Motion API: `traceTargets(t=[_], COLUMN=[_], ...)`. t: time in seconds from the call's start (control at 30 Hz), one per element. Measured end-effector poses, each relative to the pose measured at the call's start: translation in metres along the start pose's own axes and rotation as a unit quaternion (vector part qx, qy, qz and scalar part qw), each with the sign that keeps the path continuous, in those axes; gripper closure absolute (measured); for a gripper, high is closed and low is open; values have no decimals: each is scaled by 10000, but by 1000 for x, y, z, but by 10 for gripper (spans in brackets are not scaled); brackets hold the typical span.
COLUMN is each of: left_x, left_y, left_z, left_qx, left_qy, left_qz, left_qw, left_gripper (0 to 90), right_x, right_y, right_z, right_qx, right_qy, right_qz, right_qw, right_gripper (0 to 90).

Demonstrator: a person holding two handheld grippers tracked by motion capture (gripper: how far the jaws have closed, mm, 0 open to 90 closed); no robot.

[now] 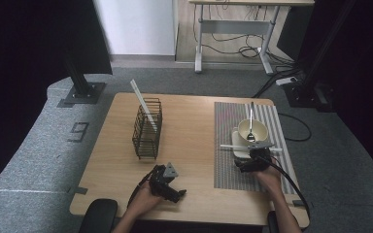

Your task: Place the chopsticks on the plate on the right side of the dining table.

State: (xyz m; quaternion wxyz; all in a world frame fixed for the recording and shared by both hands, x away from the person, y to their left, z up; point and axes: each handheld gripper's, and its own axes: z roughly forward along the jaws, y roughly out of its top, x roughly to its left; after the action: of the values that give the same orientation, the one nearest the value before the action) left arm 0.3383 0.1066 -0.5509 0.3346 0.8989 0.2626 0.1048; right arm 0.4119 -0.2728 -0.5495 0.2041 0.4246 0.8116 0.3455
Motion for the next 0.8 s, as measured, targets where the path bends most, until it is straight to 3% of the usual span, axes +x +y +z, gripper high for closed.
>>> traceTargets(t=[0.33, 0.8], left_x=[0, 0], left_y=[0, 0], left_z=[0, 0], left_qx=[-1, 6], left_qy=[5, -8], left_qz=[-8, -18], left_qw=[10000, 10000], left_gripper=[0, 0], right_x=[-2, -15], right_y=[-1, -10], right_z=[-1, -10], right_qx=[62, 50], right_qy=[-183, -308], right_qz=[-147, 47], right_qw=[9997, 9995], right_gripper=[12, 16])
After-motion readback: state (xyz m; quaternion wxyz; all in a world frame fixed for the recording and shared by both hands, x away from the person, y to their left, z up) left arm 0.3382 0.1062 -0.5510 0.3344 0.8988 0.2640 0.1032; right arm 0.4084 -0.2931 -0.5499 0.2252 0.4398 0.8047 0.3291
